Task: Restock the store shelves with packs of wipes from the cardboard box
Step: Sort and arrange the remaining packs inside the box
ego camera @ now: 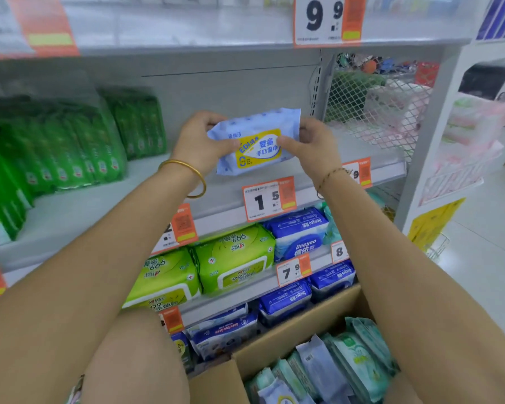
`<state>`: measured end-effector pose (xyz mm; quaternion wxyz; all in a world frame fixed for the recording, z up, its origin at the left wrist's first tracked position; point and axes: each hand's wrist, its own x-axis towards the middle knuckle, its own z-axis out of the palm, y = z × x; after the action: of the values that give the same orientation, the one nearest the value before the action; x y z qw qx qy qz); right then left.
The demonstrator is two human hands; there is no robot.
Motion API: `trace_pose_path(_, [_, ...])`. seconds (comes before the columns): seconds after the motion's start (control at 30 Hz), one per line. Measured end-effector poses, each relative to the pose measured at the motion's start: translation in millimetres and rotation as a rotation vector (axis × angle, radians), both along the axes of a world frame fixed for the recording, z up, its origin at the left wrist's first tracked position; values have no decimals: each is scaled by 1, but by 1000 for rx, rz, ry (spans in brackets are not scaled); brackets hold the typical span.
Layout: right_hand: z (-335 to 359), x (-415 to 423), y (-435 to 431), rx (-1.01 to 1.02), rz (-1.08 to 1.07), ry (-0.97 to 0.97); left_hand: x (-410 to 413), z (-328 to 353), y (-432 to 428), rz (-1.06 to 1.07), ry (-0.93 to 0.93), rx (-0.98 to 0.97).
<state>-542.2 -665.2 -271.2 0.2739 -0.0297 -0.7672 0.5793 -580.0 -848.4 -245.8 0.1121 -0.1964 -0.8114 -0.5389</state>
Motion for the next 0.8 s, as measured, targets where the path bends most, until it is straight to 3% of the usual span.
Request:
trace_pose_path(0.27, [-18, -23, 11, 274, -126, -259, -21, -32, 12, 13, -32, -180])
trace_pose_path(0.53, [-20, -23, 10, 515, -187, -158, -19, -30, 14, -42, -48, -195])
trace_pose_path(0.8, [-26, -13, 9, 499, -188, -101, -12, -31, 14, -40, -12, -213])
